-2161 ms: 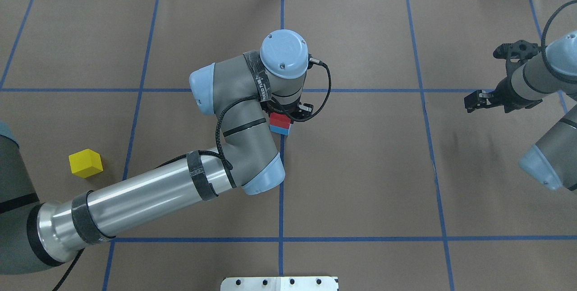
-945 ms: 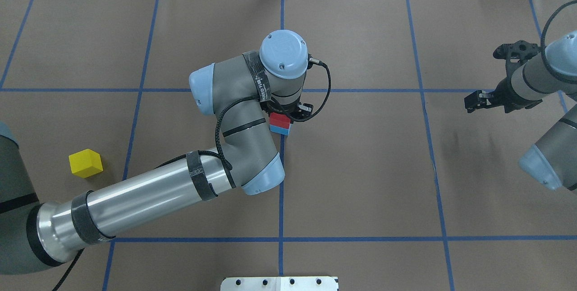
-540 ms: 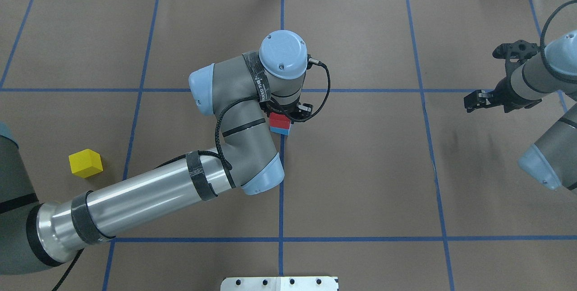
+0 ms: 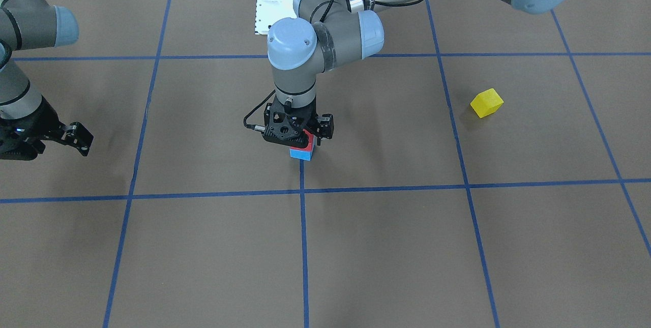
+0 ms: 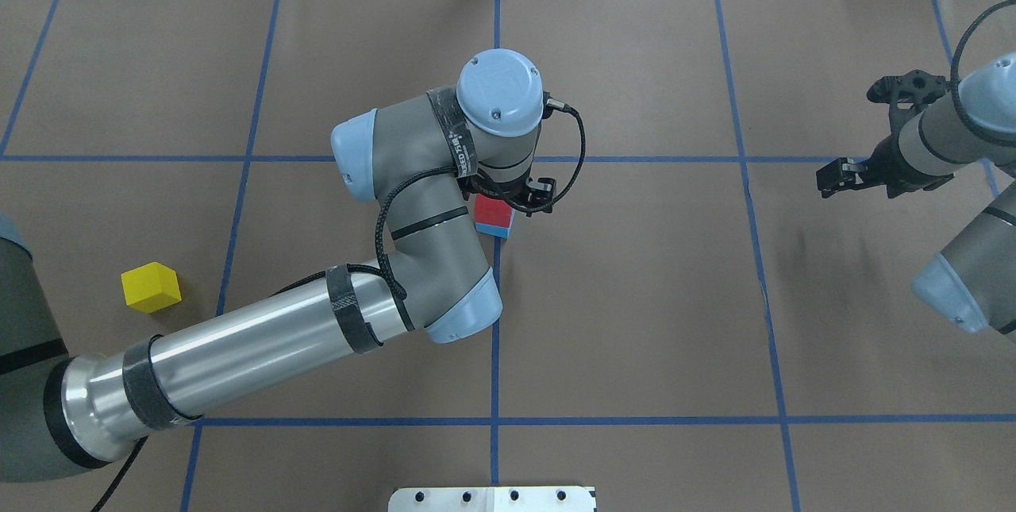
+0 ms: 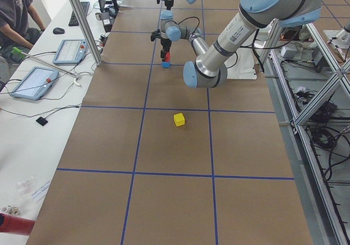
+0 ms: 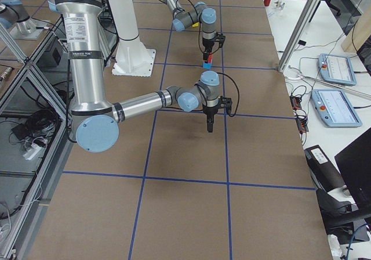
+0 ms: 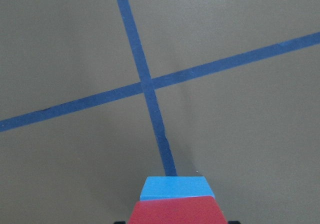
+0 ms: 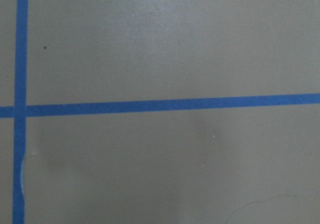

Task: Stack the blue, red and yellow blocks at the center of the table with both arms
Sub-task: 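Open the left gripper and move it toward the yellow cube, then lower the left gripper onto the yellow cube and close on it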

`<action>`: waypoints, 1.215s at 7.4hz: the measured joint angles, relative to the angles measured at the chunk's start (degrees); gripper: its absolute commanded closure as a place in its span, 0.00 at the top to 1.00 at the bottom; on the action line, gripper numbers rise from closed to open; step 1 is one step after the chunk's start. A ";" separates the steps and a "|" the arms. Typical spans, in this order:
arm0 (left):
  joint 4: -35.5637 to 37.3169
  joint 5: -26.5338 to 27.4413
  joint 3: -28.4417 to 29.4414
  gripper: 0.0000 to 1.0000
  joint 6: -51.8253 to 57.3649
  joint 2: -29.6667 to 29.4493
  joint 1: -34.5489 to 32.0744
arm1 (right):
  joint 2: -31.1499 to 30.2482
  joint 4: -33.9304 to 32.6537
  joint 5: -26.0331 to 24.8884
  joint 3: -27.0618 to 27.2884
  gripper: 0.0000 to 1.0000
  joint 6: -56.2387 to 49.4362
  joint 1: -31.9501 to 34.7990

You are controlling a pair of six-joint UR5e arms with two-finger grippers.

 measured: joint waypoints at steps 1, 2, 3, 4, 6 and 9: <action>1.60 -0.93 -3.26 0.99 0.02 0.65 -1.23 | 0.00 0.00 0.00 0.00 1.00 -0.06 0.00; 4.04 -2.92 -9.58 0.99 0.11 3.93 -2.91 | 0.00 0.00 0.00 0.01 1.00 -0.12 0.00; 5.58 -4.50 -17.94 0.99 0.25 10.24 -4.36 | 0.00 0.00 -0.02 0.01 1.00 -0.13 0.00; 6.07 -5.46 -26.04 0.98 0.34 18.30 -5.51 | 0.00 0.00 -0.07 0.03 1.00 -0.08 0.00; 4.21 -6.79 -37.06 0.98 0.18 36.55 -8.23 | 0.05 0.05 -0.16 0.16 1.00 0.05 0.00; -11.20 -7.74 -39.09 0.99 -13.39 56.17 -10.24 | 0.11 0.08 -0.23 0.31 1.00 0.10 -0.02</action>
